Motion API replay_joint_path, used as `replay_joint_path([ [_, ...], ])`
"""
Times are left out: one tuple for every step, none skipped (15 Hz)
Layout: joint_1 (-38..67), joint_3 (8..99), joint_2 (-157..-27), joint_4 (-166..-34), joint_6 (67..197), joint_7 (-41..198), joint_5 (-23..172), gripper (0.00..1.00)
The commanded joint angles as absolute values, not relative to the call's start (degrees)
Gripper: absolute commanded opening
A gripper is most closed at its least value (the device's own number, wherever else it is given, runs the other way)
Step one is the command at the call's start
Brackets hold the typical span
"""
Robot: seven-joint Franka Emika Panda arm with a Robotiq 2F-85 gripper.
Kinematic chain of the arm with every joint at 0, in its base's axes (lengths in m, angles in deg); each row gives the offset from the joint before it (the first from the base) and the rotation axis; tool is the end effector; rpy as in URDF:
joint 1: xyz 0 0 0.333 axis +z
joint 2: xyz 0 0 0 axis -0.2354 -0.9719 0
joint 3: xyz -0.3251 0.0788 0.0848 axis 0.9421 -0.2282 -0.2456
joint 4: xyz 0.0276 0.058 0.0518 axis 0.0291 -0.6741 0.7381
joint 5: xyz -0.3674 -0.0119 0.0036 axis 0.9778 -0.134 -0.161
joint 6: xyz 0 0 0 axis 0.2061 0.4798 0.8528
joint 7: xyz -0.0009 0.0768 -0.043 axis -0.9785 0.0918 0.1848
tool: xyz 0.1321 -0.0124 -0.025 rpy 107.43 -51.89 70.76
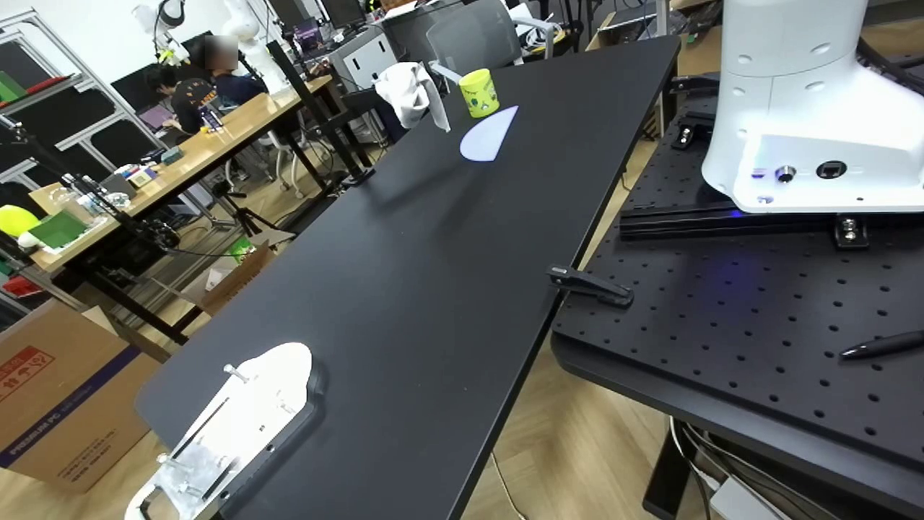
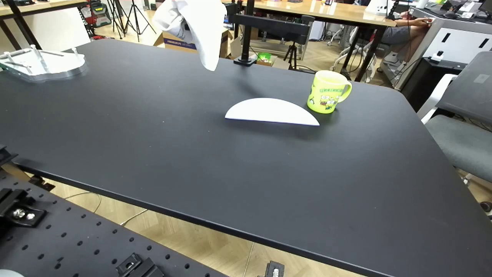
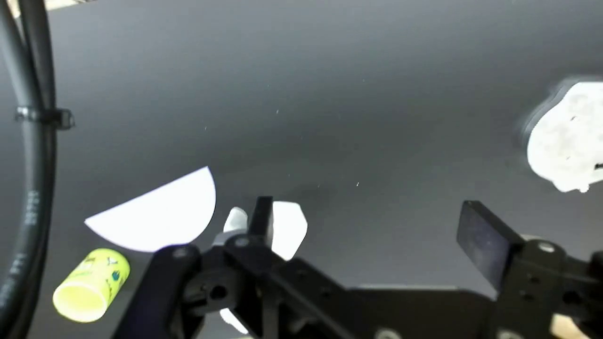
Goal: Take the white cloth off the black stand and put it on the table
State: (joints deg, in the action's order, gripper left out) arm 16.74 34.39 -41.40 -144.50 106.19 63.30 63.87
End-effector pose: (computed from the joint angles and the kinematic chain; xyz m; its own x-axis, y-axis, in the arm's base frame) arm 0.3220 0.1366 0.5335 0.9903 -0.1006 0.0963 -0.0991 -0.9949 -0.0200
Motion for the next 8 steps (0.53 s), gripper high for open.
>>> replay_joint_path([
  [13.7, 33.63, -42.77, -145.49, 115.05, 59.52, 71.57, 1.0],
  [12.89, 33.96, -43.46, -145.62, 116.66, 59.0, 73.37, 1.0],
  [12.11, 34.3, -44.22, -145.69, 117.91, 58.55, 74.95, 1.0],
  [11.39, 34.81, -45.43, -145.45, 118.64, 58.64, 76.24, 1.0],
  [10.91, 35.25, -46.45, -145.02, 118.36, 58.03, 76.5, 1.0],
  [12.77, 35.7, -44.92, -145.79, 117.87, 60.21, 75.37, 1.0],
  [12.24, 36.03, -45.69, -145.78, 118.16, 60.04, 75.93, 1.0],
  [11.99, 36.29, -46.29, -145.76, 118.43, 60.02, 76.08, 1.0],
])
